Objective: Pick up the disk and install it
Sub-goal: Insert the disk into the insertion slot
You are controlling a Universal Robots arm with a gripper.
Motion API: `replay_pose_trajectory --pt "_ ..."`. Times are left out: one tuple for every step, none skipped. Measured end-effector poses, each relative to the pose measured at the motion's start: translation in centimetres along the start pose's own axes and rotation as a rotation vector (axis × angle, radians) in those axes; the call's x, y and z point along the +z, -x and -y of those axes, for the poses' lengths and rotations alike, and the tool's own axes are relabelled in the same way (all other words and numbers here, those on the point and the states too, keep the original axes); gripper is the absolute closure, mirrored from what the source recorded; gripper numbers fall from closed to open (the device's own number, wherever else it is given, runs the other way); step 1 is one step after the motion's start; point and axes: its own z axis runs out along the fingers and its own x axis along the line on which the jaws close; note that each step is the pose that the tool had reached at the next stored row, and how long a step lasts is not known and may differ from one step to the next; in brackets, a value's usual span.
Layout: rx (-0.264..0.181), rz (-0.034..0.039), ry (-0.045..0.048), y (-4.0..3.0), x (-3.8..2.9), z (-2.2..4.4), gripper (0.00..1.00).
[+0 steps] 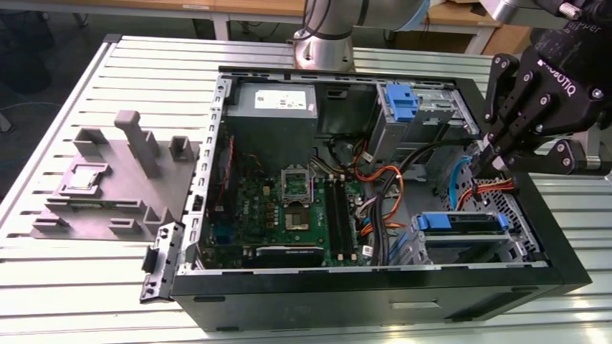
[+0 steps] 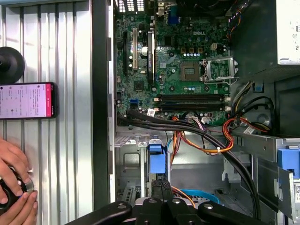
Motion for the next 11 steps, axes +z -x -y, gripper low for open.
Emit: replay_pose_trajectory --pt "0.000 0.0000 0.0000 0.00 0.00 0.00 0.90" --pt "0.000 0.0000 0.0000 0.00 0.01 0.00 0.90" --pt "0.000 0.0000 0.0000 0.00 0.01 0.00 0.90" --pt "0.000 0.0000 0.0000 0.00 0.02 0.00 0.90" --pt "0.000 0.0000 0.0000 0.00 0.02 0.00 0.90" --pt "0.000 0.0000 0.0000 0.00 0.02 0.00 0.90" --pt "0.000 0.0000 0.0000 0.00 0.02 0.00 0.90" --pt "0.000 0.0000 0.0000 0.00 0.02 0.00 0.90" --pt "0.000 0.0000 0.0000 0.00 0.02 0.00 0.90" --pt "0.000 0.0000 0.0000 0.00 0.02 0.00 0.90" --pt "0.000 0.0000 0.0000 0.00 0.02 0.00 0.90"
